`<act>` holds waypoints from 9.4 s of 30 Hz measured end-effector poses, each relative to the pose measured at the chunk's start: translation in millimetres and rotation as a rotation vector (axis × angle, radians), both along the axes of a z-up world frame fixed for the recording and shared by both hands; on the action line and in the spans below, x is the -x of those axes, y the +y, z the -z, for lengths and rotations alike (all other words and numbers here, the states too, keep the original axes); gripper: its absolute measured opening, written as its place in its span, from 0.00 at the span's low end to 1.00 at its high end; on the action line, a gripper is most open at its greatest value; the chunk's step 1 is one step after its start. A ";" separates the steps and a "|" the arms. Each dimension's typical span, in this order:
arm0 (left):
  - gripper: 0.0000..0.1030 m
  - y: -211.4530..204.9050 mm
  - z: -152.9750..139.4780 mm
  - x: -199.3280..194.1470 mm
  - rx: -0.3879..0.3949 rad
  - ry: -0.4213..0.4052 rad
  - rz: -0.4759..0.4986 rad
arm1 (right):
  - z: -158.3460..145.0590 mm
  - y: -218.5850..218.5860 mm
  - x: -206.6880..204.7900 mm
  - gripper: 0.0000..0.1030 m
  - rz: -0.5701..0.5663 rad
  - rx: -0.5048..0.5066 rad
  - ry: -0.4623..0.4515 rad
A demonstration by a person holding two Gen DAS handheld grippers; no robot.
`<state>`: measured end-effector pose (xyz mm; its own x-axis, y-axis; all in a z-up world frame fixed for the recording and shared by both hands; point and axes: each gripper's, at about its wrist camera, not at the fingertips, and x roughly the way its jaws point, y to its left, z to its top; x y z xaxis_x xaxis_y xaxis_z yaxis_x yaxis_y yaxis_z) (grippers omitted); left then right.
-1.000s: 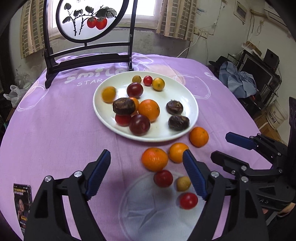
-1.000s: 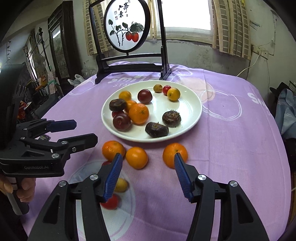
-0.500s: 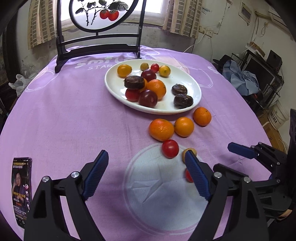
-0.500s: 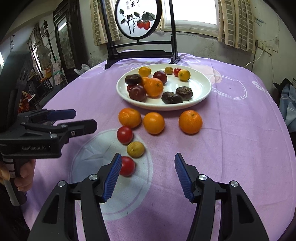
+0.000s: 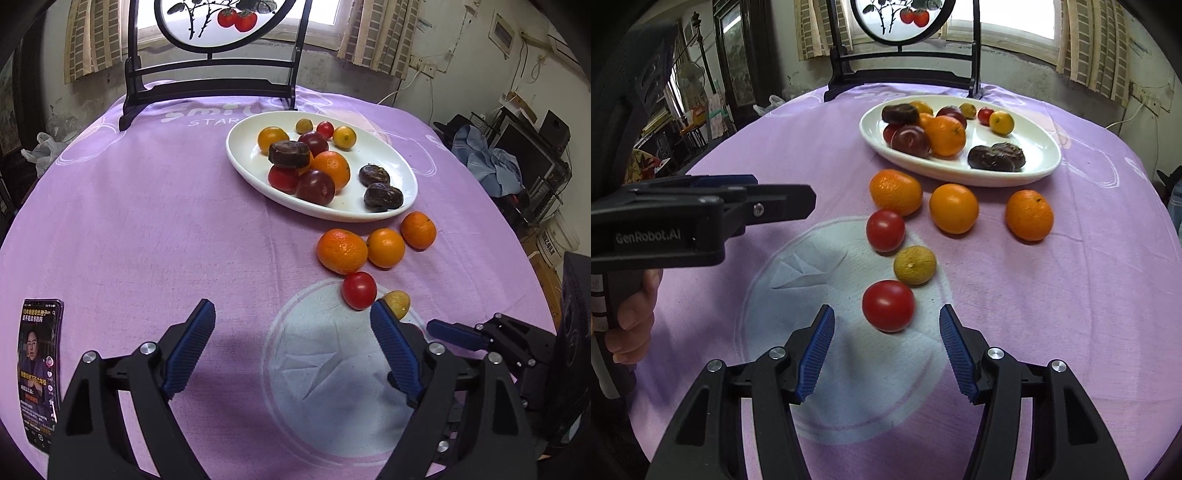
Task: Organize fruits
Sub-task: 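Grasp a red tomato with the right gripper while the left grasps another red tomato, then place both red tomatoes on the plate and open both grippers, then grasp the small yellow-green tomato with the right gripper while the left grasps an orange, then place the yellow-green tomato and the orange on the plate with both grippers, then grasp an orange with the right gripper while the left grasps the last orange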
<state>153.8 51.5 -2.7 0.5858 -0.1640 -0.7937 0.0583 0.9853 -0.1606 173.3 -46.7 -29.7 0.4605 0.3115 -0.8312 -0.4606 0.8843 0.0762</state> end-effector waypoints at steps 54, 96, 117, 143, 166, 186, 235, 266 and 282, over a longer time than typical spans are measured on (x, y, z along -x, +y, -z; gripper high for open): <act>0.28 -72.9 40.3 -43.5 -0.122 0.087 0.179 | -17.2 -69.1 7.4 0.30 0.090 -0.171 -0.012; 0.28 -37.6 -20.9 -112.9 0.001 -0.035 0.097 | -60.4 -36.2 -127.7 0.30 0.131 -0.104 -0.156; 0.65 -27.8 -21.6 -102.6 -0.004 -0.049 0.036 | -48.9 -51.2 -116.8 0.52 0.147 -0.177 -0.084; 0.81 -18.7 -7.1 -17.5 -0.036 -0.058 0.016 | -28.6 -36.7 -34.9 0.54 0.072 -0.101 -0.046; 0.82 6.3 5.8 -21.4 0.018 -0.056 -0.004 | 5.3 9.5 -40.6 0.27 0.078 0.049 -0.001; 0.81 -23.2 26.7 -26.7 -0.050 0.000 0.043 | -17.5 -46.2 -22.0 0.27 0.145 -0.112 -0.041; 0.41 -35.5 -44.0 -82.5 -0.027 -0.094 0.096 | -95.1 -46.9 -95.2 0.27 0.169 -0.144 -0.207; 0.64 -25.3 -33.0 -113.0 -0.038 -0.089 0.012 | -58.6 -53.9 -124.2 0.45 0.217 -0.165 -0.110; 0.70 -34.5 -15.6 -53.6 -0.017 -0.054 0.050 | -43.8 -67.9 -62.0 0.51 0.215 -0.162 -0.079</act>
